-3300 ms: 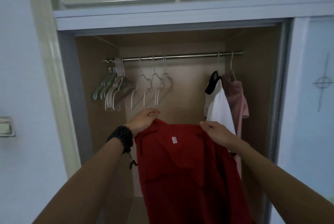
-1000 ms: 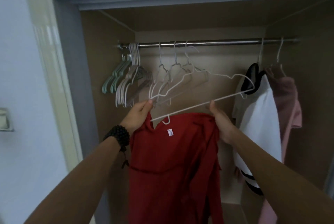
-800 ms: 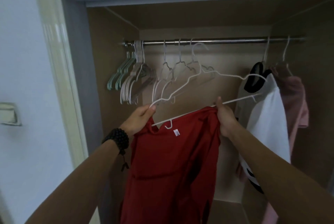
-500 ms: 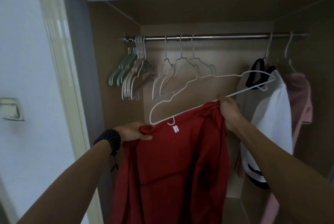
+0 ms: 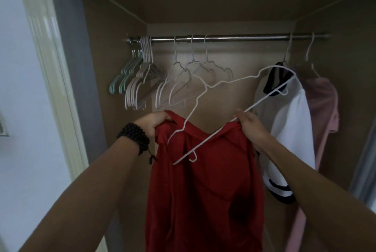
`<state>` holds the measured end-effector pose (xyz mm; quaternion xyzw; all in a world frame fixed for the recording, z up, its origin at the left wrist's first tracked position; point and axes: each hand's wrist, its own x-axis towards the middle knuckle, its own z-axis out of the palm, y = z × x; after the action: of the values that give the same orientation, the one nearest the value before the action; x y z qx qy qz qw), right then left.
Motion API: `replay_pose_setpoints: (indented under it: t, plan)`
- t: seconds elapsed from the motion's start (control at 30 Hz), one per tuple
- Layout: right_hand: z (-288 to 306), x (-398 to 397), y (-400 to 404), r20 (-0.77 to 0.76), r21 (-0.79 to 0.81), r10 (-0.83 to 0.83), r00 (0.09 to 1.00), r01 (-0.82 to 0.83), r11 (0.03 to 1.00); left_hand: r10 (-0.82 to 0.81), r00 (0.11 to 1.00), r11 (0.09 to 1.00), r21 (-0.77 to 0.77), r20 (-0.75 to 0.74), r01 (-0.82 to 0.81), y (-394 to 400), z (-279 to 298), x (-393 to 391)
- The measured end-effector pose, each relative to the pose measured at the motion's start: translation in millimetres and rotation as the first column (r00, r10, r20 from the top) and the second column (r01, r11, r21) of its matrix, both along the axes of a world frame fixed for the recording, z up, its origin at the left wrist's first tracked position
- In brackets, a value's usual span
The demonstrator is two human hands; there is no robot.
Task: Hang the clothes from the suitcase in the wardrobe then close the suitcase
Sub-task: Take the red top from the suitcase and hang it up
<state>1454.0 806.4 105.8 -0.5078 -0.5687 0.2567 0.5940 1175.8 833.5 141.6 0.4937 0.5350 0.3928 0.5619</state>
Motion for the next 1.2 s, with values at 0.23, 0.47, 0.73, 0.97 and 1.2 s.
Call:
replay_pose_setpoints:
  t: [0.23,0.47,0.73,0.97,1.2]
  plan:
    - [-20.6,3.9,-9.1,0.254,0.054,-0.067,0.965,0.055,0.997,-0.142,0.989,0.99,0.03,0.048,0.141,-7.6,8.5,39.4]
    - [-30.5,10.7,-12.7,0.363,-0.065,0.071,0.929,-0.05,0.997,-0.258,0.95,0.96,0.163,0.179,0.23,-6.3,13.1,60.2]
    - [-33.9,30.7,-26.5,0.509,-0.31,0.347,0.788,-0.208,0.928,-0.08,0.995,0.986,0.153,0.051,0.072,-2.5,9.8,53.9]
    - [-25.4,52.5,-34.1,0.681,-0.114,-0.063,0.729,0.191,0.975,0.024,0.973,0.942,0.332,-0.231,0.056,-4.2,-2.2,7.0]
    - [1.5,48.7,-41.0,0.459,-0.064,-0.201,0.865,0.258,0.964,0.081,0.936,0.904,0.42,-0.343,0.075,-7.0,-14.2,-7.9]
